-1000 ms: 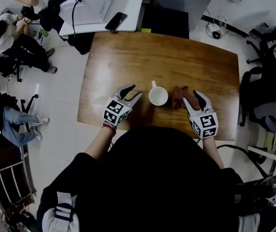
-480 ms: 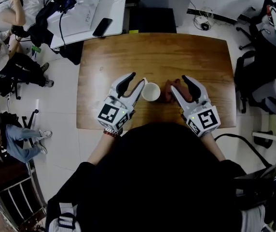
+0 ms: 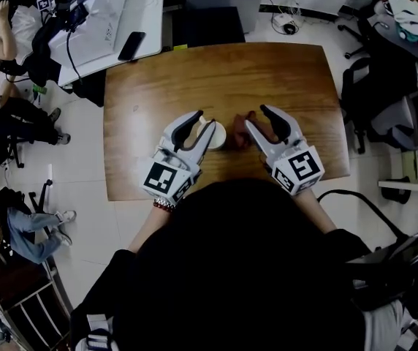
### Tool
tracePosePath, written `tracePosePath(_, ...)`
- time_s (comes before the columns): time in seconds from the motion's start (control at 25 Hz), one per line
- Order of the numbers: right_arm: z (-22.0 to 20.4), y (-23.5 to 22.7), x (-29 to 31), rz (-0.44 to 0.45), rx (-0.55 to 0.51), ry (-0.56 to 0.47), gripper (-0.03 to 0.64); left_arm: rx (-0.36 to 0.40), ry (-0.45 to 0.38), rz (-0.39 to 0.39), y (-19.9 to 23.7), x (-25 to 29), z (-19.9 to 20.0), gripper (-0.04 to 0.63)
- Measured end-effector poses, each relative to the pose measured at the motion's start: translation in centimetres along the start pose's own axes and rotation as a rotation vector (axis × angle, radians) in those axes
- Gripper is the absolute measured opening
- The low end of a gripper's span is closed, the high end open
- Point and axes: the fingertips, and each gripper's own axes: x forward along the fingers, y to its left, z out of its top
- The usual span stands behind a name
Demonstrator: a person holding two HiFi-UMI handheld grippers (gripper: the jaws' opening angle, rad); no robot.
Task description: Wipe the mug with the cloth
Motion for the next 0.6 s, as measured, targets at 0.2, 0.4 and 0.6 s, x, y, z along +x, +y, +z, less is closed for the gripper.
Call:
tracePosePath(0.2, -0.5, 0.8, 0.2, 0.027, -0.018, 0.019, 0.187, -0.01, 0.022, 0.007, 0.2, -0.7, -0.9, 0.118)
tracePosePath(0.4, -0.6, 0.9, 0.4, 0.035, -0.039, 0.031, 0.183, -0.005, 0.034, -0.004, -0.3, -0.5, -1.2, 0.118)
tracePosePath(0.6, -0.5, 1.3, 0.5, 0.049, -0.069, 0.035, 0.183, 0.013, 0.022, -0.03, -0.6, 0.1, -1.2, 0.118)
